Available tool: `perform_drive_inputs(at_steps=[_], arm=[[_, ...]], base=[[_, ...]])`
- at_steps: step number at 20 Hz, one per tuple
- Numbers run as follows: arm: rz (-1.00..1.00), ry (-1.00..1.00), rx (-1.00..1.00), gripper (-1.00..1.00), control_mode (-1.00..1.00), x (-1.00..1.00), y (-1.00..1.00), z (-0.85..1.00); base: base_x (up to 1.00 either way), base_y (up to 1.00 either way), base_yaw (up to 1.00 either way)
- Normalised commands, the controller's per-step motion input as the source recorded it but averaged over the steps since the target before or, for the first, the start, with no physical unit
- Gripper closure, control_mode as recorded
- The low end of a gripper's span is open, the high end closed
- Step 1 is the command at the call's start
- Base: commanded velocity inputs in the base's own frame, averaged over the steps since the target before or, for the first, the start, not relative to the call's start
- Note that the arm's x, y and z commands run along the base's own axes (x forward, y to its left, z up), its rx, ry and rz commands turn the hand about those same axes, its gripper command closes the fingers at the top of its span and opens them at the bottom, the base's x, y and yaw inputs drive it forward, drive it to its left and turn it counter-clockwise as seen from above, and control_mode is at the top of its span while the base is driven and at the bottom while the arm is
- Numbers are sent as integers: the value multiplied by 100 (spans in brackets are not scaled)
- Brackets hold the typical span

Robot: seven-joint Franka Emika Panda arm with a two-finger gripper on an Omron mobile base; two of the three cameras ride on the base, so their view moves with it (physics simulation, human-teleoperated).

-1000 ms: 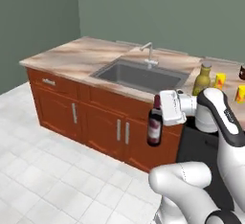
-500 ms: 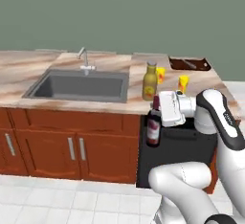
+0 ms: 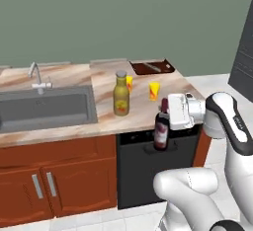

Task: Place the drinks on the dining counter in a tight cluster.

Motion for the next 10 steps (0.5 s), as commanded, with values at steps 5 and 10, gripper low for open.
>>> perform_drive_inputs(at_steps=[5,10], arm=[[0,0,0,100,100,0,0,0],[0,0,0,100,100,0,0,0]], base=[[59,22,-11],[46,6,0]])
